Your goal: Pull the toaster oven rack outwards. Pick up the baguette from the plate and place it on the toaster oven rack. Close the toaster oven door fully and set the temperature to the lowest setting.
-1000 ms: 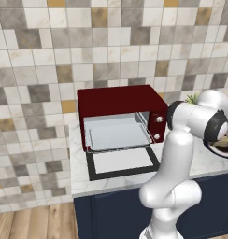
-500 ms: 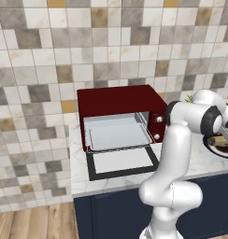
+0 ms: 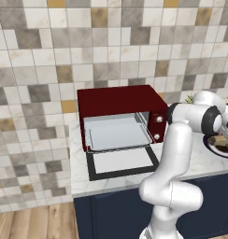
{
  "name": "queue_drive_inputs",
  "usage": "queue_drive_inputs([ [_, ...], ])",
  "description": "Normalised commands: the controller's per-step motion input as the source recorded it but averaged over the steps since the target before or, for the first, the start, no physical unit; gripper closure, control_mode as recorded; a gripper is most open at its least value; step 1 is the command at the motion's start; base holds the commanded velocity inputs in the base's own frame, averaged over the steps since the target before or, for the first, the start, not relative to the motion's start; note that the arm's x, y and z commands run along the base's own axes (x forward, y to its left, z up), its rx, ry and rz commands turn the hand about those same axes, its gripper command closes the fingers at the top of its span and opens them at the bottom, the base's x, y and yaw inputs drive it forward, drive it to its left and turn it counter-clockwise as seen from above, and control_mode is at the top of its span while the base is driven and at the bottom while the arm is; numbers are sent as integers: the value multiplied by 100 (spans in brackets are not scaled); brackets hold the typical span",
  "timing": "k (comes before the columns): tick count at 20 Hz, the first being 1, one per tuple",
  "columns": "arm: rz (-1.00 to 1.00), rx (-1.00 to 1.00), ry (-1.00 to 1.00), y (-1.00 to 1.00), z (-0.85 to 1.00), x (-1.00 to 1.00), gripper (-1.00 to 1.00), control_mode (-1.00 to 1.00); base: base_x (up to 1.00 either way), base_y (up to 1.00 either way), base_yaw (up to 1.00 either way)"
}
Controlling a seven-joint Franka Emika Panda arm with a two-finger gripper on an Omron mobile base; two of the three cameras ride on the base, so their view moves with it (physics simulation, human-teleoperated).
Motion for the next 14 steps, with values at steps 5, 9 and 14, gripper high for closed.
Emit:
queue_drive_inputs([
  [5,0,-3,0,27,-40,-25,100,-100,0,0,0],
  [9,0,-1,2,30,-10,-51,100,-100,0,0,0],
  [14,0,0,6,10,36,-23,100,-100,0,0,0],
])
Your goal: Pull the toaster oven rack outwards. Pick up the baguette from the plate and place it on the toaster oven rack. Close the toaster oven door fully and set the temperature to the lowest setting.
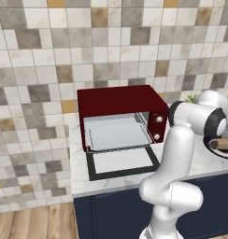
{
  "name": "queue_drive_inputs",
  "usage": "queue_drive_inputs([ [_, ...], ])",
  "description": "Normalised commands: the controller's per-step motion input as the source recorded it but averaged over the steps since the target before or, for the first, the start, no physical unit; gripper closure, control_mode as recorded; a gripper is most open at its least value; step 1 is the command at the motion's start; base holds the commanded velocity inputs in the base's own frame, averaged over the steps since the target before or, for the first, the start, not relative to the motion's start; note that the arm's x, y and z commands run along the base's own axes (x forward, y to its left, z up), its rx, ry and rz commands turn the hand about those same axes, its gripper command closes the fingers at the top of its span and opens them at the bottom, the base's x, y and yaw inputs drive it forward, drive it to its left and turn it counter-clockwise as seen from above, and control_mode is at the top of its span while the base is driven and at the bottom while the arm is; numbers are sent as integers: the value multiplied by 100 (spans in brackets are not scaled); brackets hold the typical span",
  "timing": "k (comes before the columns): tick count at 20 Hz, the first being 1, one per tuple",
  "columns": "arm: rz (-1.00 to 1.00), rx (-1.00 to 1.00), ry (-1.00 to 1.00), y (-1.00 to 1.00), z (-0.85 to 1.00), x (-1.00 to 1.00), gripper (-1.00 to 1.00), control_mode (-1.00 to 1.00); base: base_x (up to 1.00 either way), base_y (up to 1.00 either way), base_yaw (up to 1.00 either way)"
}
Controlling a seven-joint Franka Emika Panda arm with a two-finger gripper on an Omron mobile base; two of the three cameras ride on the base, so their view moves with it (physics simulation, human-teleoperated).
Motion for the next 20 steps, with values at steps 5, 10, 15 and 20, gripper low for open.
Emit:
queue_drive_inputs([
  [5,0,0,1,19,95,-1,100,-100,0,0,0],
  [10,0,0,0,33,100,-1,100,-100,0,0,0],
  [15,0,0,0,61,89,-14,100,-100,0,0,0],
  [20,0,0,0,98,61,-4,100,-100,0,0,0],
])
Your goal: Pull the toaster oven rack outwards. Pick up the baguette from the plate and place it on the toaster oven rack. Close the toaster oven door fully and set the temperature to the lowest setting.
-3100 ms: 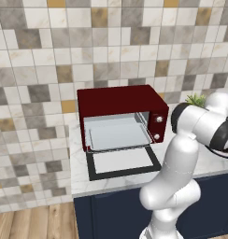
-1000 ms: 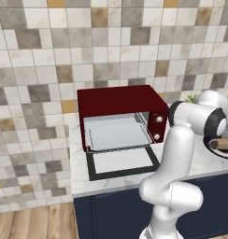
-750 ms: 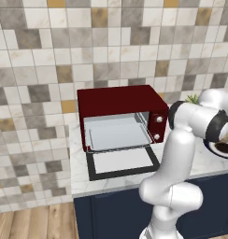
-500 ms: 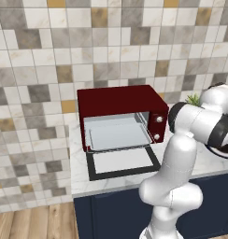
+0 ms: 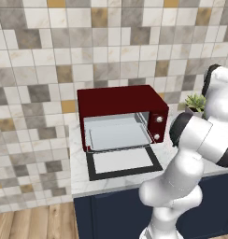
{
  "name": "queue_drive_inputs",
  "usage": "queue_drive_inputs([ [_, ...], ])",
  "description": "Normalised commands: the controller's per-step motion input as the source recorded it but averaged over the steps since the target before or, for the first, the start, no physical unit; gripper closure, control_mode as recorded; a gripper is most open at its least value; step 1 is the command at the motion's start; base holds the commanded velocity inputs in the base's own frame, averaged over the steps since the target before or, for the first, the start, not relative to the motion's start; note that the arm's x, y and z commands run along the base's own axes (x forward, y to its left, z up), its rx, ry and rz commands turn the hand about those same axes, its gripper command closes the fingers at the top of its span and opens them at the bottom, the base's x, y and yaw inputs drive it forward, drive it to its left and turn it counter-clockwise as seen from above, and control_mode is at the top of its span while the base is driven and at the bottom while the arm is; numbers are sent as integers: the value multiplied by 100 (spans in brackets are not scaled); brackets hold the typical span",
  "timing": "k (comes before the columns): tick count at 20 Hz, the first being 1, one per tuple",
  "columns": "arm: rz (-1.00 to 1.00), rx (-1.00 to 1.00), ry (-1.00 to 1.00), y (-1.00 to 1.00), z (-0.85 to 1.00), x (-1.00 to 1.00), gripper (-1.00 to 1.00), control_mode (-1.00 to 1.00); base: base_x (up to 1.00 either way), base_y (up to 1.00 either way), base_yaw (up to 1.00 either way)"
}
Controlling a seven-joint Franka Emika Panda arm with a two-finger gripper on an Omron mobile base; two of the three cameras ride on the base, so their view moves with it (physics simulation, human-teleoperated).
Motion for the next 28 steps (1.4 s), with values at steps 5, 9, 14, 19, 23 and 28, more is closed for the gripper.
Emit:
queue_drive_inputs([
  [5,-2,0,6,99,50,-6,100,-100,0,0,0],
  [9,-3,0,13,96,36,-14,100,-100,0,0,0],
  [14,-4,0,16,87,23,-18,100,-100,0,0,0],
  [19,-5,0,17,78,5,-3,100,-100,0,0,0],
  [23,-1,3,24,73,0,0,100,-100,0,0,0],
  [28,0,2,11,81,0,0,100,-100,0,0,0],
])
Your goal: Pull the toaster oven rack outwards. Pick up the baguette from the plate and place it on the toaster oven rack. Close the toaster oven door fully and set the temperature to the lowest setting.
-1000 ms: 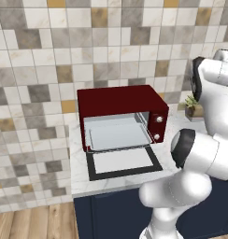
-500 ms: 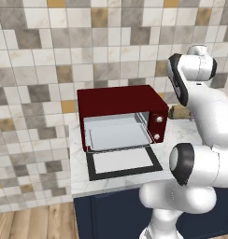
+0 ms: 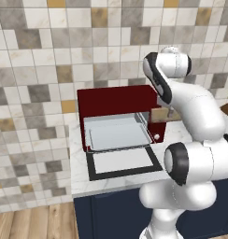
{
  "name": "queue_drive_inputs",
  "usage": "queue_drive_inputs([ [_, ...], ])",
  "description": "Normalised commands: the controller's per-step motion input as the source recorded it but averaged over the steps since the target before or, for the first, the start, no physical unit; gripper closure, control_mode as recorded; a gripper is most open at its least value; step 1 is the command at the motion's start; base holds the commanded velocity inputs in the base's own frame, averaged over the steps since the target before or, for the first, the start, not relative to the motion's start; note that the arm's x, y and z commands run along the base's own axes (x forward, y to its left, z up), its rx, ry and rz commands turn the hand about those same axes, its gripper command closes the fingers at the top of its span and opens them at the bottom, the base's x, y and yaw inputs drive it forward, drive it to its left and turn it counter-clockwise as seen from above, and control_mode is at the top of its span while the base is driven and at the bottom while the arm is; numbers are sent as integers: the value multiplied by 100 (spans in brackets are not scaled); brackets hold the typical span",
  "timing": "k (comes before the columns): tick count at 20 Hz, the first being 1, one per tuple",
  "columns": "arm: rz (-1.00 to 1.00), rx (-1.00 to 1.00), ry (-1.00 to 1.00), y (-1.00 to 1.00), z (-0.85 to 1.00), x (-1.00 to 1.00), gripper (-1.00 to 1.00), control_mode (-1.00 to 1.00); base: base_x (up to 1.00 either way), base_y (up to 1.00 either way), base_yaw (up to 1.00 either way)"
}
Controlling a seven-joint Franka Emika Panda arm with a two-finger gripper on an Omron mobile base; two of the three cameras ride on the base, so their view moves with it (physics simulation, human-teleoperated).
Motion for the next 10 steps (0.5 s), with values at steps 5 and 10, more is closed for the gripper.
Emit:
queue_drive_inputs([
  [5,0,8,0,90,-22,0,100,-100,0,0,0],
  [10,0,8,-2,78,-35,0,100,-100,0,0,0],
])
